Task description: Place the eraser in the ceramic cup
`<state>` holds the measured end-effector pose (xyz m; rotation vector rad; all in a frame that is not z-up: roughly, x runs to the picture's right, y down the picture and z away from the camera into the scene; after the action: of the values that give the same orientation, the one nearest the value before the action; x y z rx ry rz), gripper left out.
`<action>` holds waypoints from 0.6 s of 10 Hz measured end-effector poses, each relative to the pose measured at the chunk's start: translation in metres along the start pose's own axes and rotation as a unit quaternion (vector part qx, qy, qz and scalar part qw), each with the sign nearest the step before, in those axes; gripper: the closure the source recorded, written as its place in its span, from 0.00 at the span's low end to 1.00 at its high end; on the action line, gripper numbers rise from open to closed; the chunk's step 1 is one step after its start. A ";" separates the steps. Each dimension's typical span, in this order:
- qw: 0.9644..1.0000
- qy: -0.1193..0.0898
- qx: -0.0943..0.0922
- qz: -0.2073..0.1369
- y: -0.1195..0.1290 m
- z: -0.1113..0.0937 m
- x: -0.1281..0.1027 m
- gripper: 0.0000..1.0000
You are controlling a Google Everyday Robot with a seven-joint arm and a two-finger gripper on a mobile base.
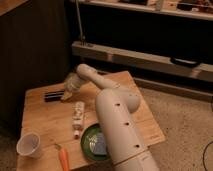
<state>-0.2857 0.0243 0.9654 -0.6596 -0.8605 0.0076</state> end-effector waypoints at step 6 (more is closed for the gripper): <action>0.989 0.077 -0.038 -0.120 0.040 -0.129 -0.063 1.00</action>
<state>-0.2264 -0.0288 0.8396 -0.6164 -0.7890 -0.2912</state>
